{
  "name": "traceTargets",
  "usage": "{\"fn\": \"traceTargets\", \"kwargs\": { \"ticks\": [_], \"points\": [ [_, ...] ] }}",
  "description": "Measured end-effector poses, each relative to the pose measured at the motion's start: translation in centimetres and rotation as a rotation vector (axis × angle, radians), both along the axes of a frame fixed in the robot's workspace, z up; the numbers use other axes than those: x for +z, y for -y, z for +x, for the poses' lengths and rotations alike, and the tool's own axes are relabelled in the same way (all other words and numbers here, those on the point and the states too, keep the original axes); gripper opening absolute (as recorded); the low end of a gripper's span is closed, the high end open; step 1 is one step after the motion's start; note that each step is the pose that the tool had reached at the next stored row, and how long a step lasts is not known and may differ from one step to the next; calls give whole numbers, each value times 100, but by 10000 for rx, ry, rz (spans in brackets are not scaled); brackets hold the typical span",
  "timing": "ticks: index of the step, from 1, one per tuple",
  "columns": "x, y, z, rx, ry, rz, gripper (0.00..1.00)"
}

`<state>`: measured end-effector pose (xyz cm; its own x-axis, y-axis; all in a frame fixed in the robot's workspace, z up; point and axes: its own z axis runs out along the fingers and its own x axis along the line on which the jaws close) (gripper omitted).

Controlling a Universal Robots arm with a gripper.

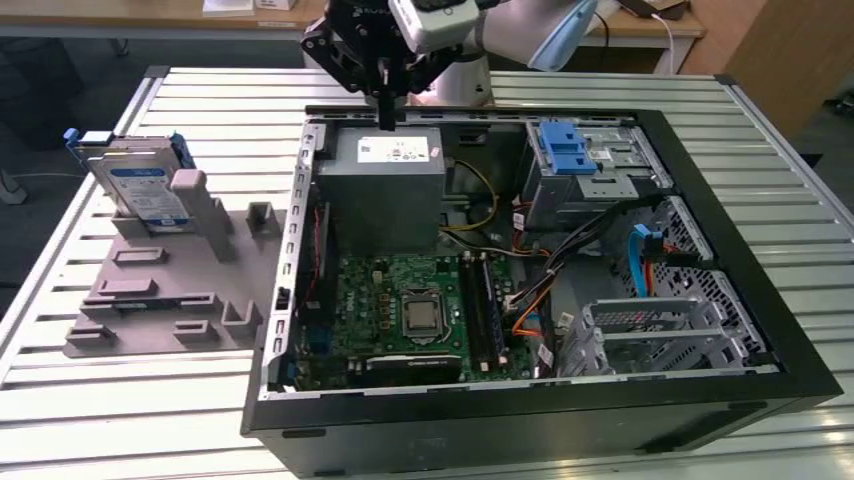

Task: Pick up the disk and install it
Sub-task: 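Reach for the disk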

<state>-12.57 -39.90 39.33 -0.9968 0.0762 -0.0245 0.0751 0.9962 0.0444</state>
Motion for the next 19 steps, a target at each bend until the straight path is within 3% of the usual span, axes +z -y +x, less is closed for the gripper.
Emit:
{"fn": "traceTargets", "kwargs": {
  "ticks": [8, 19],
  "points": [
    [0, -35, -69, -1, -1, -1, 11],
    [0, -36, -77, -2, 0, 0, 11]
  ]
}}
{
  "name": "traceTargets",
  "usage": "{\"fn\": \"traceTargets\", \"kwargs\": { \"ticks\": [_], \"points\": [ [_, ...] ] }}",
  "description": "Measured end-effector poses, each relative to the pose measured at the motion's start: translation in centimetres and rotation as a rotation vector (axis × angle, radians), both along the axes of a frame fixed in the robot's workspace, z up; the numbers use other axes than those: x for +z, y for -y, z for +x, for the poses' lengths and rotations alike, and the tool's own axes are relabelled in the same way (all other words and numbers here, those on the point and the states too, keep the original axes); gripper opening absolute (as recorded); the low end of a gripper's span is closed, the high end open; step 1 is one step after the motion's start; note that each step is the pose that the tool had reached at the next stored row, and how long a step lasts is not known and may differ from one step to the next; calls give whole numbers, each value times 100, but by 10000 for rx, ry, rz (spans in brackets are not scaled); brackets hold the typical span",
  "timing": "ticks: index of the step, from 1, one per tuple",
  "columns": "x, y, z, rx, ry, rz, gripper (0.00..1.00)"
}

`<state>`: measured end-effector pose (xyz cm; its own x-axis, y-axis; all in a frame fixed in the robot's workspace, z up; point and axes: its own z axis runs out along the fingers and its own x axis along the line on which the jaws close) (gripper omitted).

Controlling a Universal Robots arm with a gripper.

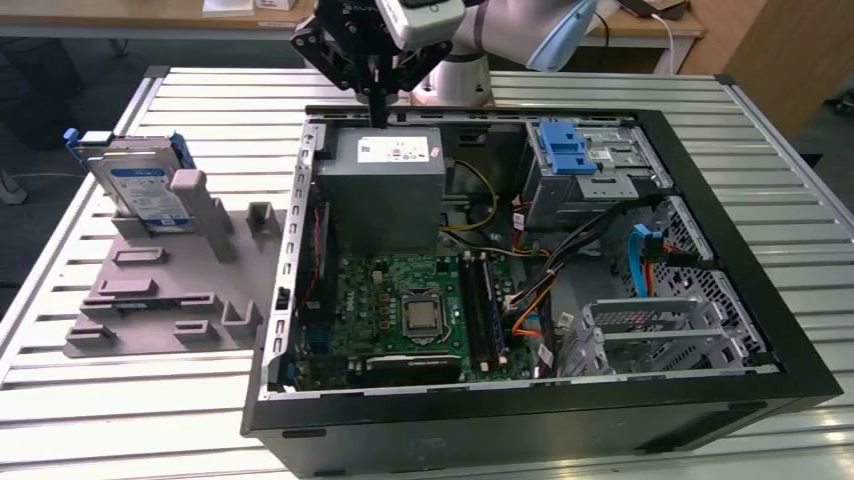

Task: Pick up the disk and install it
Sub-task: 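Reach for the disk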

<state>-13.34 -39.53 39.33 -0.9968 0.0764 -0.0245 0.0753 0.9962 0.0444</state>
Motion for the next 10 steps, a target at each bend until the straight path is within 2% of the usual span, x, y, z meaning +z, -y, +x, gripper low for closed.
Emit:
{"fn": "traceTargets", "kwargs": {
  "ticks": [10],
  "points": [
    [0, -18, -114, 2, 0, 0, 11]
  ]
}}
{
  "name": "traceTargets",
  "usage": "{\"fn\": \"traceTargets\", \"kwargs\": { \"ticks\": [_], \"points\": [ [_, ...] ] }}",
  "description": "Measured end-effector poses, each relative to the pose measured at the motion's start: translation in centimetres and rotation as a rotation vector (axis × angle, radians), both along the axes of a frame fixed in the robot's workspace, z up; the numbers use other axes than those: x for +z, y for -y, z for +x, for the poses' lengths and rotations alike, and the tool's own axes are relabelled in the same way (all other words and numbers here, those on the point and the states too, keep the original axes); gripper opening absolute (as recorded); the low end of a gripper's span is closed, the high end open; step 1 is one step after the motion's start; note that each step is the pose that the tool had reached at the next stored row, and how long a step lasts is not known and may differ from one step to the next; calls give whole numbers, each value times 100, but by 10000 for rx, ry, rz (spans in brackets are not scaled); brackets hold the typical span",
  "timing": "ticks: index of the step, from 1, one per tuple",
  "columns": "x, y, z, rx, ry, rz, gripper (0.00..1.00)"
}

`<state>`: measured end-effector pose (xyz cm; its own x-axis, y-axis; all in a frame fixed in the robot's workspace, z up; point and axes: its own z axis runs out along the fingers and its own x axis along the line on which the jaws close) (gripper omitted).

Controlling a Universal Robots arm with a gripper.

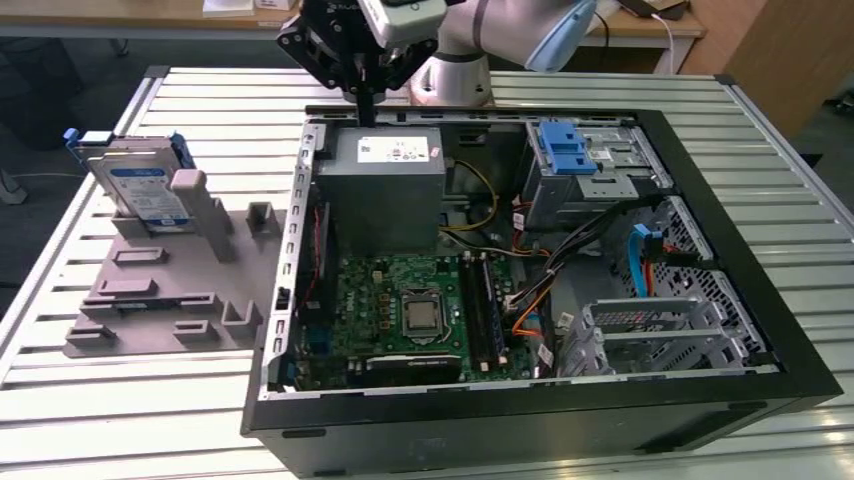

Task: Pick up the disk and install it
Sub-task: 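Reach for the disk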

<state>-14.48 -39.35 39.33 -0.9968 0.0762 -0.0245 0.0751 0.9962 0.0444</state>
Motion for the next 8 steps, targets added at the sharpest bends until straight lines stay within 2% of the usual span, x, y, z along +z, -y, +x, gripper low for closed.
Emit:
{"fn": "traceTargets", "kwargs": {
  "ticks": [8],
  "points": [
    [-1, -15, -95, 0, 0, 0, 11]
  ]
}}
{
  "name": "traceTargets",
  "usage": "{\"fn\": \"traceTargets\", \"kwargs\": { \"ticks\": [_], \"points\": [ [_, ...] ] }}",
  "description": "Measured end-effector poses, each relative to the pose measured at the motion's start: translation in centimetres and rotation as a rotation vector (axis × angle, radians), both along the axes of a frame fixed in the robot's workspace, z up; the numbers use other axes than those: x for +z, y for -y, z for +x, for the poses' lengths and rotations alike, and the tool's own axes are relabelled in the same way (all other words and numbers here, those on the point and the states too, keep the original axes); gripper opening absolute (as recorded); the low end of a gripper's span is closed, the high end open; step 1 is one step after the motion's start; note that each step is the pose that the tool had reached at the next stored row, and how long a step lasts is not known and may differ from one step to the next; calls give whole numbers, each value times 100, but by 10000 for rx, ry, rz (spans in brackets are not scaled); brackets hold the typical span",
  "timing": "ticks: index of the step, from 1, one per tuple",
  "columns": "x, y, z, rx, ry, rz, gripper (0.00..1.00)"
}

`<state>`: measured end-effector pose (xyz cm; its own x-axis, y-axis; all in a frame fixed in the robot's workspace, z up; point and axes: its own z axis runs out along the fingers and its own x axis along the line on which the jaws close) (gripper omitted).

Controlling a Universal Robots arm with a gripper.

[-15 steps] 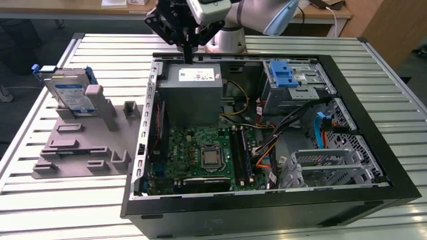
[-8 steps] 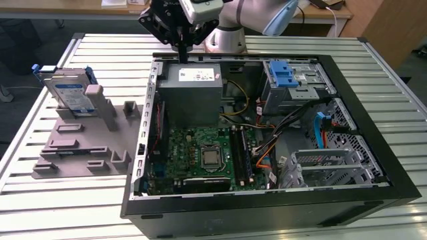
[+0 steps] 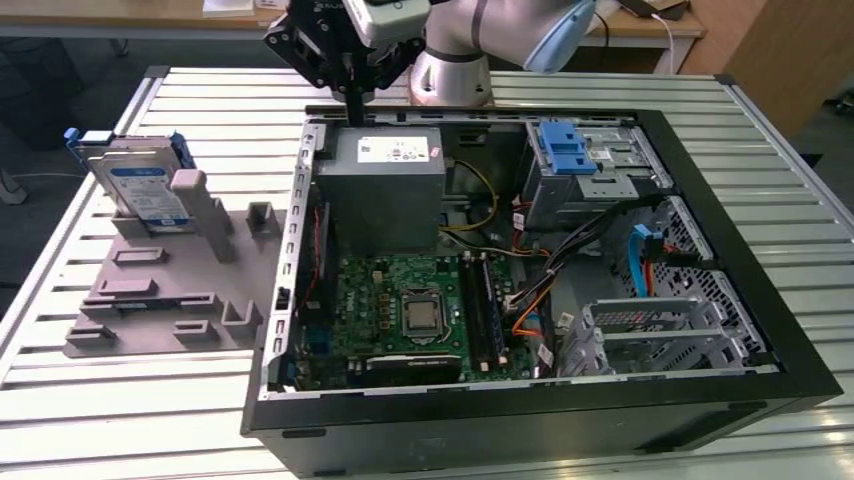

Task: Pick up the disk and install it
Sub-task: 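Reach for the disk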

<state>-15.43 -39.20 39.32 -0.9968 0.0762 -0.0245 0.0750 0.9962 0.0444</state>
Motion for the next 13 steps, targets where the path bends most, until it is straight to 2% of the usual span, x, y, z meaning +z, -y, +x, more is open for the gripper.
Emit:
{"fn": "traceTargets", "kwargs": {
  "ticks": [4, 13],
  "points": [
    [-1, -8, -42, -1, 0, 0, 11],
    [-1, -9, -59, -2, 0, -2, 11]
  ]
}}
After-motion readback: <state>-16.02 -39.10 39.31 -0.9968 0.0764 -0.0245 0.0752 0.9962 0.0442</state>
